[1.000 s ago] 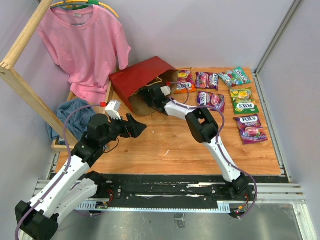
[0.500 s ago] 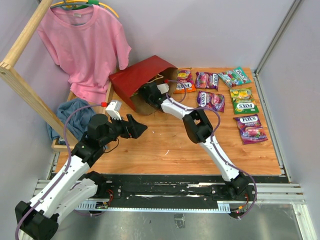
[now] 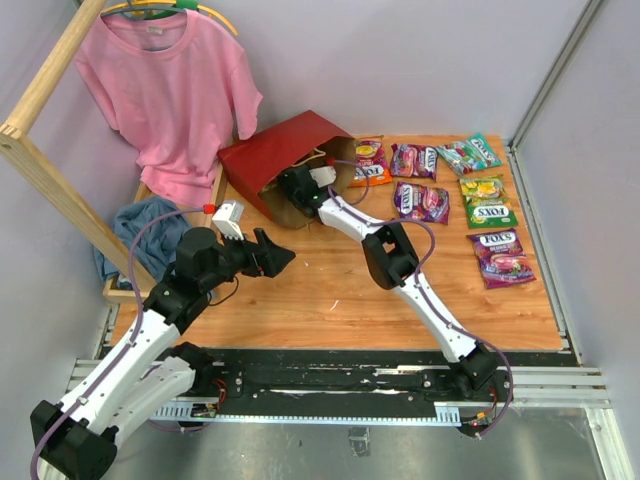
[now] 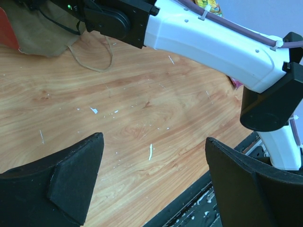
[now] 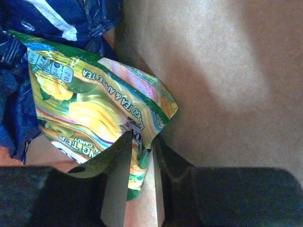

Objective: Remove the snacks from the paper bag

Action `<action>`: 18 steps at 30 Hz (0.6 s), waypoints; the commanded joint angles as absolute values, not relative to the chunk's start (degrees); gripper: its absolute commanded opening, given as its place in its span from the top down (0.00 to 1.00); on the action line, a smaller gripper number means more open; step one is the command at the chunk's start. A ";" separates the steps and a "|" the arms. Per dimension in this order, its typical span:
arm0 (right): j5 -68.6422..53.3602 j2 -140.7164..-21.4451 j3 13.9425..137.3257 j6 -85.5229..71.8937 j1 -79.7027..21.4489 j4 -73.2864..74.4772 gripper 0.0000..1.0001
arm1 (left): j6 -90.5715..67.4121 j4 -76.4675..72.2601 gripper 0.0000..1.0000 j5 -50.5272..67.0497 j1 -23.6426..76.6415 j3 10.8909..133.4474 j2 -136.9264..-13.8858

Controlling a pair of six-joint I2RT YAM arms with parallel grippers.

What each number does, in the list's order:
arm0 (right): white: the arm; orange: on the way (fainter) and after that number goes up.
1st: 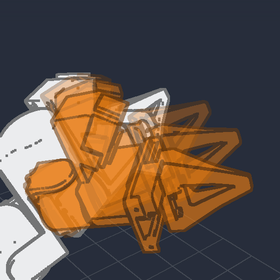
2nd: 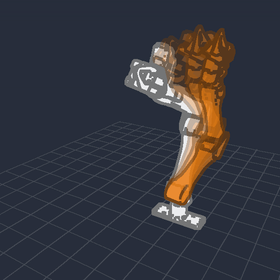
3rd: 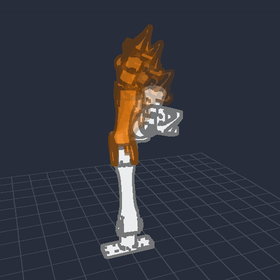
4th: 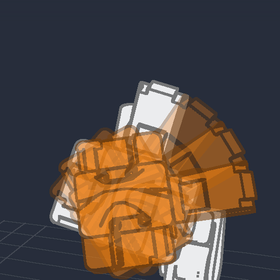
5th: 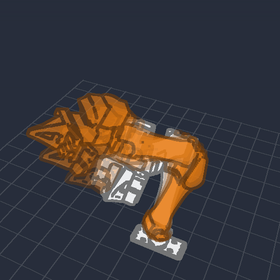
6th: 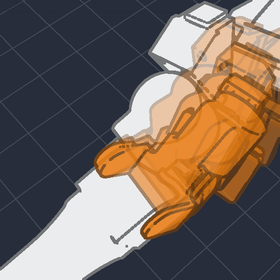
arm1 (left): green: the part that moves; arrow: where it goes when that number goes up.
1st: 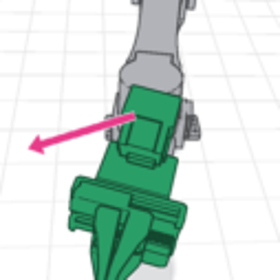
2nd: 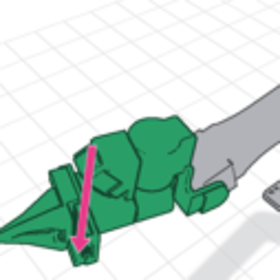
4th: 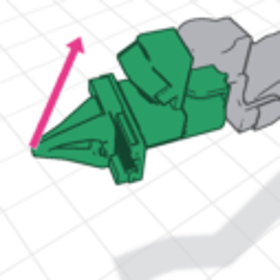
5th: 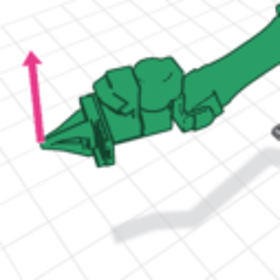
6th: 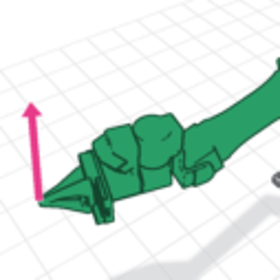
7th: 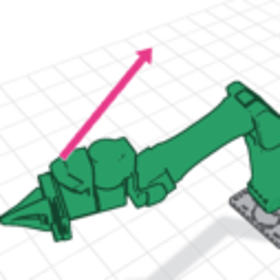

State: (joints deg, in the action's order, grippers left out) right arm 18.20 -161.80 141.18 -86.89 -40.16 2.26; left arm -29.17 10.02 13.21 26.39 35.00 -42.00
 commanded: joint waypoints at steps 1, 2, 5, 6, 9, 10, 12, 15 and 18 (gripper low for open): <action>20.17 -163.92 143.39 -86.70 -40.33 1.44 0.82 | -28.57 9.76 0.08 13.93 26.10 36.62 -42.01; 19.91 -164.04 143.44 -86.89 -40.21 1.06 0.87 | -28.57 9.76 0.08 13.86 26.10 36.65 -42.06; 19.25 -163.71 143.38 -87.35 -39.90 0.13 0.99 | -28.48 9.84 0.08 13.80 26.11 36.80 -42.33; 19.01 -163.34 143.18 -87.32 -39.86 -0.27 0.99 | -28.48 9.84 0.08 13.78 26.10 36.89 -42.44; 18.23 -160.72 140.48 -86.79 -39.79 -2.71 0.99 | -28.47 10.00 0.08 13.66 26.10 37.18 -42.89; 17.89 -159.46 138.77 -86.63 -39.87 -3.84 0.99 | -28.48 10.02 0.08 13.54 26.10 37.18 -42.96; 17.39 -156.15 134.53 -86.45 -39.93 -6.97 0.99 | -28.48 10.17 0.08 13.22 26.10 37.29 -43.05; 16.34 -150.83 127.45 -86.70 -39.93 -11.66 0.99 | -28.58 10.65 0.08 12.64 26.10 37.58 -43.07; 15.14 -144.52 117.29 -88.85 -39.89 -18.56 0.99 | -28.73 11.05 0.08 12.00 26.10 37.86 -42.77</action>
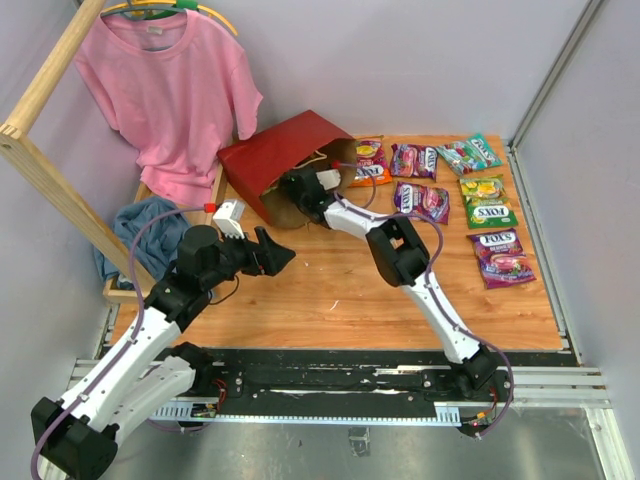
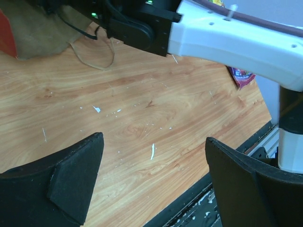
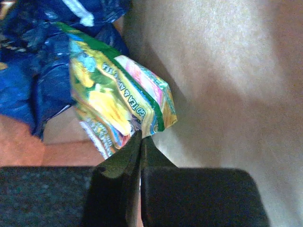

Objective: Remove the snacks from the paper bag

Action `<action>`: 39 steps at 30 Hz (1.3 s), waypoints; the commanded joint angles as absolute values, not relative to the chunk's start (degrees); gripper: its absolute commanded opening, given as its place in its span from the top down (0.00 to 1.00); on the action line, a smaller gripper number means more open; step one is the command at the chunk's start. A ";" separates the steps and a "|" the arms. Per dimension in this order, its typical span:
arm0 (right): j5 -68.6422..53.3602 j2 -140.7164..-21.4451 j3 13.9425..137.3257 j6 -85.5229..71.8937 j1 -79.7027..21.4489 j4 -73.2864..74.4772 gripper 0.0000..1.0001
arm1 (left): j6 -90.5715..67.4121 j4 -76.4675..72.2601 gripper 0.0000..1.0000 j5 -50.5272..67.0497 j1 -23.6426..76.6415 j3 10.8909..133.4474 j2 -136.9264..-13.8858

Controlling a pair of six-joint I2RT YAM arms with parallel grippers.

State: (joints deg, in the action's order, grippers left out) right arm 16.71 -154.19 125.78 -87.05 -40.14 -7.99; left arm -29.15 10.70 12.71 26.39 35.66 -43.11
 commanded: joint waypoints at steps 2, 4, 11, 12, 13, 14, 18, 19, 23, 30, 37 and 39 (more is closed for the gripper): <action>14.39 -140.98 112.46 -89.40 -39.95 -21.80 0.99 | -28.90 11.22 0.08 11.76 26.10 37.88 -42.72; 12.38 -138.08 108.83 -89.77 -39.94 -24.68 0.99 | -29.12 11.25 0.08 11.63 26.10 37.82 -42.79; 11.02 -126.98 92.47 -91.06 -40.89 -31.16 0.99 | -29.92 11.07 0.08 10.94 26.10 37.87 -43.08; 11.14 -125.38 89.44 -91.40 -40.92 -32.51 0.99 | -30.01 11.15 0.08 10.78 26.10 37.90 -43.07; 11.23 -123.81 86.46 -91.59 -40.90 -33.73 0.99 | -30.05 11.16 0.08 10.66 26.10 37.84 -43.06; 11.26 -122.18 83.70 -91.66 -40.93 -34.68 0.99 | -30.17 11.24 0.08 10.48 26.10 37.77 -43.00; 9.38 -116.60 73.27 -91.64 -40.75 -37.51 0.99 | -30.62 11.16 0.08 9.92 26.10 37.54 -43.19; 8.62 -115.39 70.77 -91.98 -40.58 -38.27 0.99 | -30.74 11.16 0.09 9.85 26.10 37.62 -43.32; 3.72 -109.28 61.97 -89.64 -39.09 -39.95 0.99 | -30.96 10.86 0.08 8.52 26.10 37.54 -43.39; -18.70 -100.63 52.97 -72.81 -30.97 -37.71 0.99 | -30.76 10.29 0.08 5.06 26.11 36.84 -44.03; -25.57 -85.57 43.25 -49.04 -23.37 -12.46 0.99 | -29.73 10.88 0.10 1.23 26.17 36.70 -49.04; -25.35 -80.75 42.21 -43.12 -21.02 -5.59 0.99 | -29.98 10.23 0.11 -0.55 26.19 36.11 -51.38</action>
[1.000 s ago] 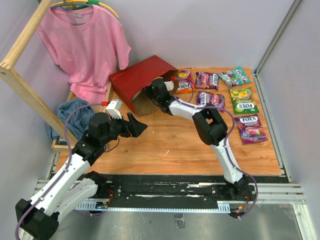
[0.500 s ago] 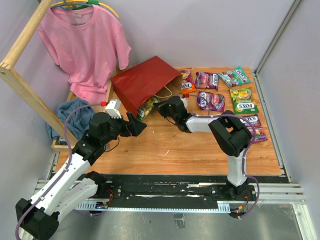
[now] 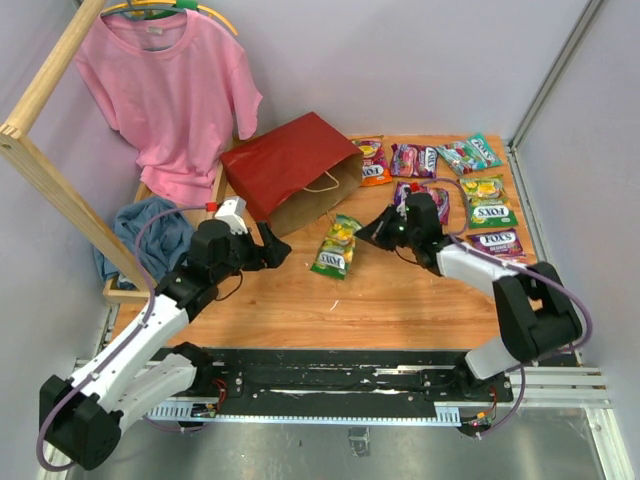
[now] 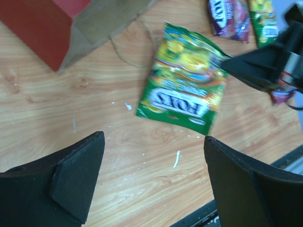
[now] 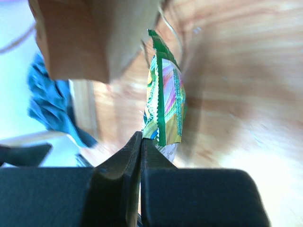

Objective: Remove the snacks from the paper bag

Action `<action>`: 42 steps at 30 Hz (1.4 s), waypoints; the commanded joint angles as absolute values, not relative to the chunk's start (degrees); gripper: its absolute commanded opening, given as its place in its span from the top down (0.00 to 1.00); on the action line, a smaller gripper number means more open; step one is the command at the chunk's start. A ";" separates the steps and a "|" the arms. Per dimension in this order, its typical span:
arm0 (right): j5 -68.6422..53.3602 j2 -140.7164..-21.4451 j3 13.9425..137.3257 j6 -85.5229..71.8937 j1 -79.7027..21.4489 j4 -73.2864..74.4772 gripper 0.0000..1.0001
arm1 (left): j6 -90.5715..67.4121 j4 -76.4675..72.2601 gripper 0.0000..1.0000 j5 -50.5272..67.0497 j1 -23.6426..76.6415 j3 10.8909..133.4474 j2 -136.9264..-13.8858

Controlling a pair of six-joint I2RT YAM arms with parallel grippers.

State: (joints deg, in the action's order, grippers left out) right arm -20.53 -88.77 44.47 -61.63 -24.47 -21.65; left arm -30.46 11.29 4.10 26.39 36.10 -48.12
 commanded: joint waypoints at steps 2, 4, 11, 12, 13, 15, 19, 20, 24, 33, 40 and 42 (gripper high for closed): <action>-24.50 -77.63 42.36 -37.95 -18.82 1.02 0.93 | -30.84 7.99 0.13 -0.59 26.53 34.98 -53.97; -23.57 -75.95 43.32 -33.30 -16.93 6.36 0.80 | -31.94 5.31 0.14 -0.84 28.18 34.08 -57.76; -10.98 -73.43 47.41 -24.99 -13.39 17.33 0.23 | -32.67 2.72 0.16 -8.96 42.65 41.07 -72.31; -9.38 -72.48 47.94 -24.77 -13.44 17.57 0.22 | -32.84 2.13 0.16 -8.77 43.55 41.82 -73.99; -8.11 -71.30 48.09 -24.69 -13.56 17.62 0.22 | -32.90 1.28 0.16 -8.46 44.27 42.38 -75.41; -5.61 -68.96 48.71 -23.59 -14.22 17.91 0.25 | -33.07 -0.11 0.17 -8.14 44.86 43.26 -77.65; -2.60 -66.08 47.95 -22.09 -18.11 17.60 0.49 | -32.47 -2.98 0.32 -7.60 45.24 44.15 -80.91; -3.01 -66.26 47.25 -22.37 -19.06 17.15 0.54 | -32.25 -3.70 0.38 -7.23 45.34 44.43 -81.76; -3.08 -69.78 43.95 -23.94 -24.01 14.32 0.63 | -30.86 -5.04 0.63 -4.35 46.36 46.79 -87.80; -4.42 -80.70 36.60 -27.07 -28.83 1.84 0.67 | -29.89 -10.28 0.76 -3.16 49.57 49.30 -97.66; -3.68 -85.45 37.89 -25.85 -26.52 3.00 0.68 | -30.54 -13.51 0.79 -1.88 50.09 50.57 -103.20; -4.03 -86.04 38.06 -25.91 -25.08 3.65 0.68 | -30.50 -13.86 0.79 -1.68 50.17 51.59 -104.97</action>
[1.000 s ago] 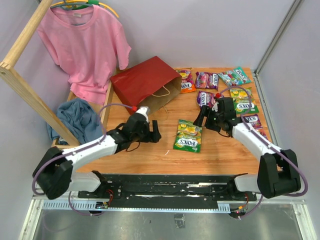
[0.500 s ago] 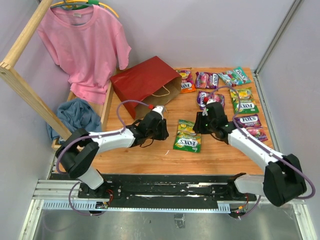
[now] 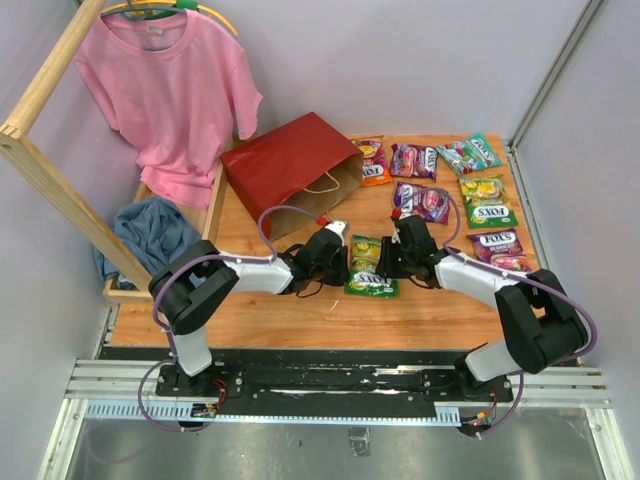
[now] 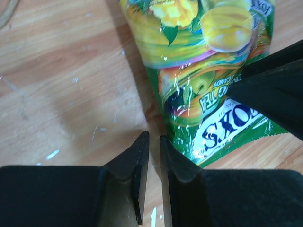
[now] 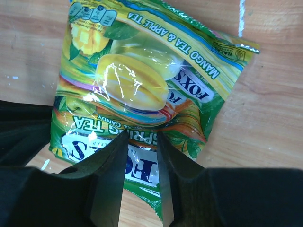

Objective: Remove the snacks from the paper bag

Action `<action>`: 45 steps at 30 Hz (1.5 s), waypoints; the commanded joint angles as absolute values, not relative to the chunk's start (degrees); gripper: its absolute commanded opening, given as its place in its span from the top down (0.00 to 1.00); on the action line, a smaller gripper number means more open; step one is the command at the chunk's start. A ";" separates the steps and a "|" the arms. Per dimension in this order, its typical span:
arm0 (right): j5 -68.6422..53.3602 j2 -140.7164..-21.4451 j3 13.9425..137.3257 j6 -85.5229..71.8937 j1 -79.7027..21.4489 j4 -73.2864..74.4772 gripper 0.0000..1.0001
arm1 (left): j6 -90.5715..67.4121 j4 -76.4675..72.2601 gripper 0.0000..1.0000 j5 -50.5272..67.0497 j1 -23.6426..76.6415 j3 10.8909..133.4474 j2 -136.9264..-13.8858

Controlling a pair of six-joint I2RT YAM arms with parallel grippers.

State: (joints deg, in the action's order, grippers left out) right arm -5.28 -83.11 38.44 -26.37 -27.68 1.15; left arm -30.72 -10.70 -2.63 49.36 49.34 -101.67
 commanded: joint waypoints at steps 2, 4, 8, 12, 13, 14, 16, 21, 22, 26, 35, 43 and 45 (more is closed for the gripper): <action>-4.25 -86.18 37.80 -25.90 -23.40 4.24 0.68 | -30.50 -14.28 0.79 -1.31 50.26 52.93 -106.25; -4.68 -85.86 37.14 -25.87 -21.40 4.60 0.68 | -30.50 -14.61 0.79 -0.87 50.49 54.74 -107.56; -3.43 -83.68 35.98 -25.68 -17.26 6.33 0.68 | -30.33 -14.20 0.79 0.15 51.18 58.97 -110.63; -2.36 -80.88 35.83 -25.38 -11.99 8.53 0.68 | -30.66 -13.57 0.80 2.02 51.99 64.09 -114.07; -2.80 -80.30 35.91 -25.53 -10.83 8.79 0.67 | -30.77 -13.50 0.80 2.50 52.26 65.28 -114.94; -3.76 -79.84 36.04 -25.85 -9.91 8.90 0.67 | -30.84 -13.40 0.80 2.95 52.49 66.75 -115.74; -5.08 -79.59 36.74 -26.74 -8.66 9.02 0.67 | -30.86 -12.79 0.80 3.18 53.08 69.68 -117.74; -4.19 -80.75 39.56 -27.18 -7.33 11.04 0.67 | -30.68 -10.43 0.82 2.93 54.99 77.43 -123.05; -3.95 -80.89 39.76 -27.11 -6.59 11.36 0.65 | -30.63 -10.07 0.82 2.91 55.48 78.57 -123.65; -6.71 -79.95 39.47 -28.53 -2.05 10.65 0.56 | -32.16 -10.15 0.82 4.93 56.55 81.77 -125.70; -5.21 -71.51 38.19 -30.94 0.64 10.22 0.57 | -30.82 -6.43 0.81 4.05 56.92 86.34 -126.67; -0.60 -63.94 37.48 -28.52 -5.85 10.38 0.57 | -26.17 -3.86 0.80 -1.17 54.15 74.82 -112.13; -1.11 -65.16 37.17 -28.67 -6.30 9.68 0.58 | -25.05 -3.11 0.79 -3.28 53.15 71.21 -107.29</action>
